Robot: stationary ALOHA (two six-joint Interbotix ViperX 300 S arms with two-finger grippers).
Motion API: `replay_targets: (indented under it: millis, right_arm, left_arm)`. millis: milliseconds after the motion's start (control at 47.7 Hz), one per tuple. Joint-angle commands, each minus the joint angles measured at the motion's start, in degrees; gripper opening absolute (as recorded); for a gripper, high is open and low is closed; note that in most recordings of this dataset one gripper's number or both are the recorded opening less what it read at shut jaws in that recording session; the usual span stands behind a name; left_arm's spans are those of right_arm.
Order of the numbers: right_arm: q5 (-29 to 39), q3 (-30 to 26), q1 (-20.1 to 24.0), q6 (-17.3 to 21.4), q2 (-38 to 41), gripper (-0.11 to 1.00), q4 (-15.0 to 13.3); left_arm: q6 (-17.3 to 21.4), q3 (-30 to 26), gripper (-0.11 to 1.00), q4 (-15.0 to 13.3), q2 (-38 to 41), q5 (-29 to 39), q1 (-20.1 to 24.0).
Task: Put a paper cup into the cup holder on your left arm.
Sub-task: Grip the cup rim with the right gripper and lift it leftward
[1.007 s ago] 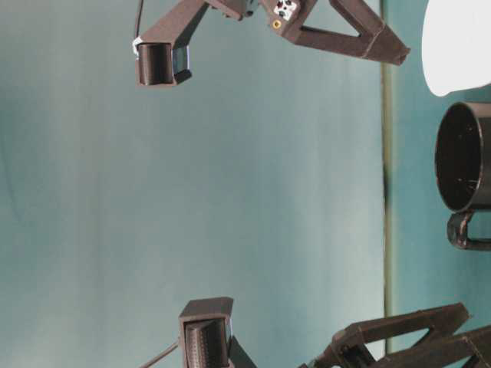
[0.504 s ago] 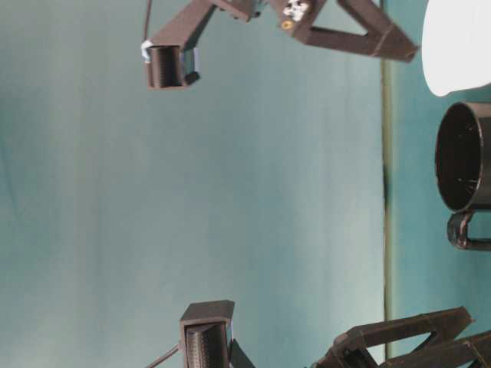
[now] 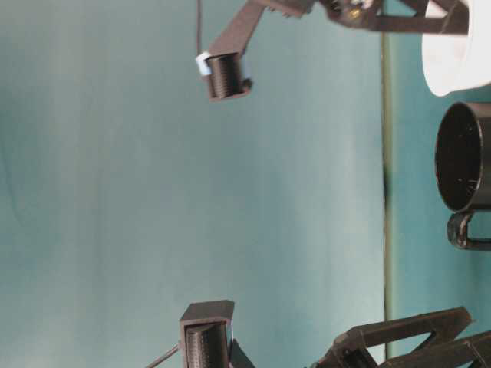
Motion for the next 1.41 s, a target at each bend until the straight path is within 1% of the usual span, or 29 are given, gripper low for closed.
replay_targets:
  millis: [0,105,168,231,315,336,441,504,587,713,839,986,1070,1196,1385]
  right_arm:
    - [-0.4,-0.3,0.2,-0.4,-0.3,0.93,-0.1]
    - [-0.3,-0.5,0.3,-0.4,-0.3,0.88,-0.1]
    - [0.0,-0.5,0.7,-0.4,-0.4,0.81,-0.1]
    - [0.1,-0.5,1.0,-0.4,-0.8,0.67,0.1]
    - [0.0,-0.8,1.2,0.2,-1.8,0.45,0.4]
    - [0.0,-0.8,1.2,0.2,-2.1,0.37,0.4]
    - [0.2,-1.2,1.3,0.3,-3.8,0.12,0.8]
    - [0.4,-1.3,1.3,0.3,-4.7,0.03,1.0]
    - [1.7,-1.1,1.3,0.3,-5.2,-0.05,1.5]
    - [3.8,-0.4,1.3,0.4,-5.6,-0.07,3.6]
    - [4.0,0.4,1.8,0.6,-6.7,-0.07,5.3]
    - [4.7,0.4,2.1,0.7,-8.7,-0.07,6.3]
    - [6.0,-0.2,2.2,0.9,-10.0,-0.07,6.4]
    - [9.7,-3.9,1.9,0.8,-10.9,-0.07,6.4]
    - [15.0,-12.3,1.7,0.4,-7.1,-0.07,5.8]
  left_arm:
    - [0.1,-0.4,0.83,0.1,-0.4,-0.3,0.2]
    - [0.1,-0.4,0.83,0.1,-0.3,-0.4,0.4]
    - [0.1,-0.4,0.83,0.1,-0.3,-0.4,0.5]
    - [0.1,-0.4,0.83,0.1,-0.2,-0.4,0.6]
    - [0.0,-0.5,0.83,0.1,-0.2,-0.4,0.7]
    - [0.0,-0.5,0.83,0.1,-0.2,-0.5,0.7]
    - [-0.1,-0.5,0.83,0.1,-0.2,-0.5,0.7]
    - [-0.1,-0.5,0.83,0.1,-0.2,-0.5,0.7]
    - [-0.1,-0.5,0.83,0.1,-0.2,-0.5,0.6]
    - [-0.1,-0.5,0.83,0.1,-0.2,-0.6,0.7]
    - [-0.1,-0.5,0.83,0.1,-0.2,-0.5,0.7]
    - [-0.1,-0.5,0.83,0.1,-0.2,-0.5,0.7]
    - [-0.1,-0.5,0.83,0.1,-0.2,-0.6,0.7]
    - [-0.1,-0.5,0.83,0.1,-0.2,-0.5,0.7]
    - [-0.1,-0.4,0.83,0.1,-0.2,-0.5,0.6]
